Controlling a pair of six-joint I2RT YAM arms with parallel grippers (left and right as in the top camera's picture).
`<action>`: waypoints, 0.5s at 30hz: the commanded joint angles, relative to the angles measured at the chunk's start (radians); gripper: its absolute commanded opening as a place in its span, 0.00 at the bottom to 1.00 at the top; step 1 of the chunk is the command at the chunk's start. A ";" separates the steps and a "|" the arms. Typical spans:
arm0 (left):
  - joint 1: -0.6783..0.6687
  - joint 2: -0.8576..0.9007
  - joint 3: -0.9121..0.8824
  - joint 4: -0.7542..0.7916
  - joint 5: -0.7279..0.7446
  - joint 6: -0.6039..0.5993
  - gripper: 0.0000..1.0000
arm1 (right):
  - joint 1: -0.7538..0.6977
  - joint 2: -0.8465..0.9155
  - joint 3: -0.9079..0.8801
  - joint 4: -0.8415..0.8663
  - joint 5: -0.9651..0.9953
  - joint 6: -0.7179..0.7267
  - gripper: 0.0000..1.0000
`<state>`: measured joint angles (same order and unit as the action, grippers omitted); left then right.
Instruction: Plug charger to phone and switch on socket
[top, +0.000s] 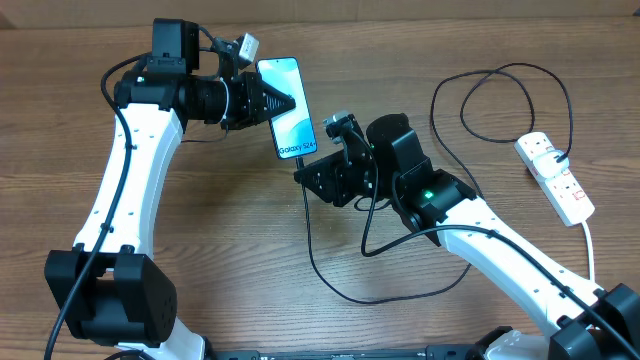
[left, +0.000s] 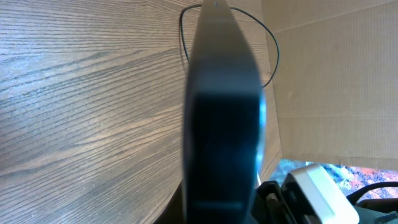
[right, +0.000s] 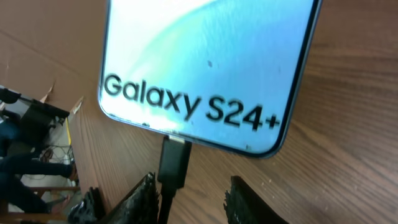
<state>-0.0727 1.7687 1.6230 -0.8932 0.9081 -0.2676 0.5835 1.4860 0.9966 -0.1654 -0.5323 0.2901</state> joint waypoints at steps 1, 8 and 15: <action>-0.022 -0.006 0.000 0.004 0.024 0.003 0.05 | 0.005 -0.003 0.019 0.023 0.020 -0.003 0.34; -0.055 -0.006 0.000 0.004 0.024 0.025 0.04 | 0.006 -0.003 0.019 0.022 0.019 0.005 0.24; -0.057 -0.006 0.000 0.004 0.023 0.047 0.04 | 0.006 -0.003 0.019 -0.011 0.019 0.020 0.28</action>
<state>-0.1230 1.7687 1.6230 -0.8917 0.9031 -0.2535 0.5854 1.4860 0.9966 -0.1665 -0.5236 0.3031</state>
